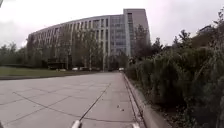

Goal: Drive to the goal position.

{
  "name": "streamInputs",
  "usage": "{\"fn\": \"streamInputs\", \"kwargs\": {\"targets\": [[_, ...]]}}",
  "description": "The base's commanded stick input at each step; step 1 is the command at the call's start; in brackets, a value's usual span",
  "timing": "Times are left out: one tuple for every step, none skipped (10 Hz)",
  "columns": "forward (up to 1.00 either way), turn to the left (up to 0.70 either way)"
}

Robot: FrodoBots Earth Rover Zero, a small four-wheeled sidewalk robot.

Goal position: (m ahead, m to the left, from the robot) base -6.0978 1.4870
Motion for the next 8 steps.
{"fn": "streamInputs", "kwargs": {"targets": [[0.1, 0.0], [0.5, 0.0], [0.7, 0.01], [0.7, 0.06], [0.7, 0.31], [0.7, 0.34], [0.7, 0.35], [0.7, 0.35]]}}
